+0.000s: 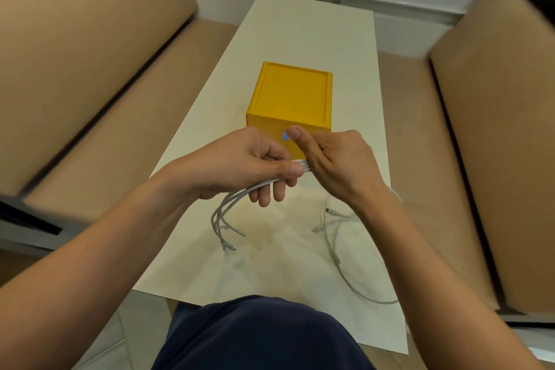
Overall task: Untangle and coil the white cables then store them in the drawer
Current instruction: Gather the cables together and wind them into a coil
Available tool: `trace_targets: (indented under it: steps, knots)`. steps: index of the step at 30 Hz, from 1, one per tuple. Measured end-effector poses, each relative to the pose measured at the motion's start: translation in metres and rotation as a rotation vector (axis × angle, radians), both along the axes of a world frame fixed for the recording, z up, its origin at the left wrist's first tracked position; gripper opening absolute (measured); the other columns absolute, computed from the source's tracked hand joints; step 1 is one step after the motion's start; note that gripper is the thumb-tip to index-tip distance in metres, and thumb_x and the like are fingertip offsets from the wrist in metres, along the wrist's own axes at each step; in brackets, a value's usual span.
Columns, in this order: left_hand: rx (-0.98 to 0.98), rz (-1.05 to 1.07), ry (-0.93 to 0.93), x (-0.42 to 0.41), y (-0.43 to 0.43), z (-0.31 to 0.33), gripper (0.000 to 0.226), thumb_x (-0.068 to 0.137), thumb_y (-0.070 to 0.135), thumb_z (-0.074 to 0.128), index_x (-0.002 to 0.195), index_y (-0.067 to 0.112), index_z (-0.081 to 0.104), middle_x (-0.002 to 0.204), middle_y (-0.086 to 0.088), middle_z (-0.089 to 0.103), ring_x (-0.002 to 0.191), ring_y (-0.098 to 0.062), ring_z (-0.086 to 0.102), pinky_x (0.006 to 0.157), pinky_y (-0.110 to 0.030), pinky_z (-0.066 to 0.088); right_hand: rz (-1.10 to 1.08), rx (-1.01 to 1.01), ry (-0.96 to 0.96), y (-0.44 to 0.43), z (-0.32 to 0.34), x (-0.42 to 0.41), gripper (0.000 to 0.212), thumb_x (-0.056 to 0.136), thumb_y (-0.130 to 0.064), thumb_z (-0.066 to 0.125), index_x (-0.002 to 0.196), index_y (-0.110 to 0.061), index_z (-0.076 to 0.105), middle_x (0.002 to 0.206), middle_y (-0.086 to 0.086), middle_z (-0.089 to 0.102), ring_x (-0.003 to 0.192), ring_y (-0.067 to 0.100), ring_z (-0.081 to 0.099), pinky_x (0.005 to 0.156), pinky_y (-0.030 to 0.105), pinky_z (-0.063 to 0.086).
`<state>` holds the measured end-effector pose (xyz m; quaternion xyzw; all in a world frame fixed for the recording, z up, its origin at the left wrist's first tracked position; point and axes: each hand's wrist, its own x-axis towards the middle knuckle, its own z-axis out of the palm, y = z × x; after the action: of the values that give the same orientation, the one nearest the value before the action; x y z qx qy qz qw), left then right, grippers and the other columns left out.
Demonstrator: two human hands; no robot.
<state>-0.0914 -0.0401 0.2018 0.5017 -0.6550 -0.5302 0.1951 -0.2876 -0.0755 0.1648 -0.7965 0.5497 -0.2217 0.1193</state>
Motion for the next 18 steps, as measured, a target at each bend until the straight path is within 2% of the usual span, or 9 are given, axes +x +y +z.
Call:
trace_targets:
  steps: [2, 3, 6, 8, 10, 13, 18]
  knots:
    - [-0.005, 0.004, -0.002, 0.000, -0.001, -0.003, 0.030, 0.099, 0.031, 0.065, 0.088, 0.004, 0.075, 0.072, -0.010, 0.073, 0.054, -0.017, 0.064, 0.055, -0.028, 0.052, -0.037, -0.058, 0.017, 0.001, -0.003, -0.001, 0.078, 0.096, -0.077, 0.022, 0.051, -0.020, 0.050, 0.043, -0.004, 0.040, 0.049, 0.016, 0.044, 0.051, 0.033, 0.032]
    - [-0.009, 0.011, -0.009, -0.001, -0.001, -0.006, 0.030, 0.099, 0.032, 0.065, 0.088, 0.006, 0.075, 0.073, -0.010, 0.073, 0.056, -0.018, 0.066, 0.056, -0.029, 0.052, -0.059, -0.120, 0.011, 0.002, -0.003, 0.000, 0.075, 0.098, -0.074, 0.026, 0.047, -0.021, 0.042, 0.040, -0.005, 0.034, 0.045, 0.015, 0.040, 0.051, 0.030, 0.027]
    - [0.013, 0.012, 0.018, -0.001, -0.003, -0.010, 0.031, 0.099, 0.036, 0.063, 0.097, 0.007, 0.076, 0.078, -0.010, 0.074, 0.063, -0.018, 0.068, 0.063, -0.030, 0.055, -0.107, -0.277, -0.083, 0.000, -0.001, 0.001, 0.066, 0.102, -0.059, 0.043, 0.044, -0.030, 0.030, 0.038, -0.009, 0.022, 0.040, 0.010, 0.027, 0.050, 0.026, 0.020]
    - [0.100, -0.046, 0.100, 0.004, -0.003, -0.009, 0.033, 0.097, 0.034, 0.062, 0.109, 0.006, 0.074, 0.087, -0.010, 0.074, 0.071, -0.019, 0.070, 0.072, -0.032, 0.057, -0.123, -0.297, -0.125, -0.003, 0.001, -0.001, 0.067, 0.103, -0.050, 0.050, 0.046, -0.033, 0.019, 0.038, -0.008, 0.018, 0.040, 0.011, 0.023, 0.049, 0.027, 0.020]
    - [0.150, -0.079, 0.108, 0.008, -0.004, -0.012, 0.029, 0.098, 0.028, 0.062, 0.110, 0.004, 0.072, 0.090, -0.011, 0.076, 0.076, -0.020, 0.071, 0.076, -0.034, 0.058, -0.122, -0.313, -0.106, -0.007, 0.003, -0.006, 0.068, 0.104, -0.049, 0.047, 0.047, -0.027, 0.018, 0.039, -0.005, 0.019, 0.039, 0.017, 0.025, 0.045, 0.031, 0.023]
    - [0.056, -0.055, -0.024, 0.007, -0.003, -0.019, 0.023, 0.102, 0.025, 0.062, 0.094, 0.007, 0.074, 0.080, -0.008, 0.076, 0.068, -0.015, 0.068, 0.070, -0.028, 0.054, -0.066, -0.355, -0.129, -0.007, 0.003, -0.012, 0.066, 0.104, -0.045, 0.047, 0.048, -0.025, 0.018, 0.039, -0.005, 0.018, 0.038, 0.014, 0.024, 0.044, 0.031, 0.020]
    - [-0.116, -0.076, 0.068, -0.007, 0.003, -0.007, 0.023, 0.100, 0.020, 0.065, 0.084, 0.008, 0.074, 0.068, -0.005, 0.070, 0.055, -0.014, 0.057, 0.058, -0.025, 0.048, -0.173, -0.226, -0.082, -0.021, -0.013, -0.015, 0.065, 0.102, -0.043, 0.043, 0.046, -0.017, 0.023, 0.037, 0.001, 0.024, 0.038, 0.015, 0.028, 0.048, 0.033, 0.024]
